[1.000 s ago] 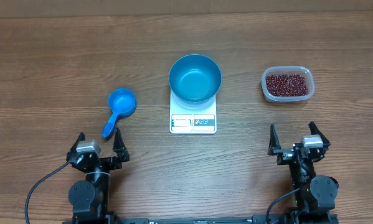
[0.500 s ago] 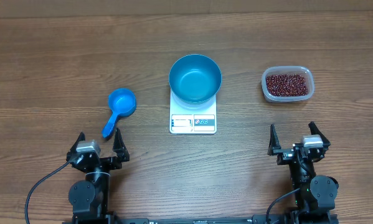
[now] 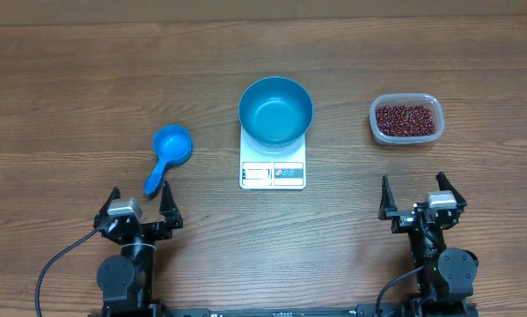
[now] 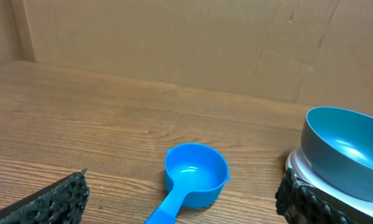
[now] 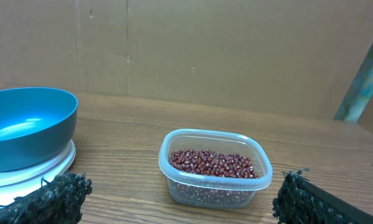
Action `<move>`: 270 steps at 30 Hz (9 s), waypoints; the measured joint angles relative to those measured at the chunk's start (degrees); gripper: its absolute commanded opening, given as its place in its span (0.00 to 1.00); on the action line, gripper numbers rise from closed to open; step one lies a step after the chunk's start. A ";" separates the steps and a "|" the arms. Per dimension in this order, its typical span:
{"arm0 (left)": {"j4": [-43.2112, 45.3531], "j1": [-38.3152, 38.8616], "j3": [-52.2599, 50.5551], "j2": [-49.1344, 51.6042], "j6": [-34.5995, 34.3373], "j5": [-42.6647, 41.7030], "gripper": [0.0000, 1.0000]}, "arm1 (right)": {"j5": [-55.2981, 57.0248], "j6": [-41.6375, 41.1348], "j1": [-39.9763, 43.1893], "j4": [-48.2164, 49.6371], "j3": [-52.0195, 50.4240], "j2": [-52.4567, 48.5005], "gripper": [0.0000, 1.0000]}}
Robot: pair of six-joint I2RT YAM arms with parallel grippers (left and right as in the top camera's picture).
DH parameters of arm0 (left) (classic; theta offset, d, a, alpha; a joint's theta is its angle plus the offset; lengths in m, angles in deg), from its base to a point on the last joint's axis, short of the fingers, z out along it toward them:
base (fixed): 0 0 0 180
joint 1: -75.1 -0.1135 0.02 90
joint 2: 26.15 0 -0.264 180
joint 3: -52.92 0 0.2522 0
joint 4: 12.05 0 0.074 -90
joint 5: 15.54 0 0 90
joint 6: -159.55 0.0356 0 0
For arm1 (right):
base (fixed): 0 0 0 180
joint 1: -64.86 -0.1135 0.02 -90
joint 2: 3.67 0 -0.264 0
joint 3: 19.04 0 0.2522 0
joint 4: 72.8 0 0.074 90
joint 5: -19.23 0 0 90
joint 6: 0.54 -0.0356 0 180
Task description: Scoop item into bowl and weigh 150g on scale
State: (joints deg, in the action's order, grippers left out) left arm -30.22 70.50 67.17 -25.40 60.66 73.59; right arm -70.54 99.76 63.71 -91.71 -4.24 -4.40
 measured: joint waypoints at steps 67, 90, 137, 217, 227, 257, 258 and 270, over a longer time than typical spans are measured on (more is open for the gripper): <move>0.00 0.00 0.00 0.00 0.00 0.02 1.00 | 0.00 0.00 0.00 0.02 0.00 0.00 1.00; 0.11 0.00 0.00 0.00 0.00 -0.85 1.00 | 0.00 0.02 0.00 -0.02 0.00 0.00 1.00; -58.62 0.00 81.15 69.29 12.07 -2.58 1.00 | -0.02 0.00 0.00 -0.02 0.00 0.00 1.00; -53.55 -2.29 98.14 124.87 30.32 -0.17 1.00 | 0.00 0.00 -0.02 0.00 0.00 0.00 1.00; -53.68 -2.29 96.89 124.91 30.32 -0.17 1.00 | -0.02 -0.02 -0.02 0.02 0.00 0.00 1.00; -53.22 -2.29 94.99 124.96 30.32 -0.17 0.99 | -0.02 0.00 0.00 0.00 0.00 0.00 1.00; -53.22 -2.29 94.99 124.96 30.32 -0.17 1.00 | 0.00 -0.02 0.00 -0.04 0.02 0.00 1.00; -53.20 -2.29 94.99 124.96 30.32 -0.17 1.00 | 0.00 -0.02 -0.02 -0.02 0.02 0.00 1.00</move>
State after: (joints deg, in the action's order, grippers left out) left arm -83.41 68.20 162.16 99.56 90.98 73.42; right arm -70.54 99.74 63.69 -91.73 -4.22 -4.40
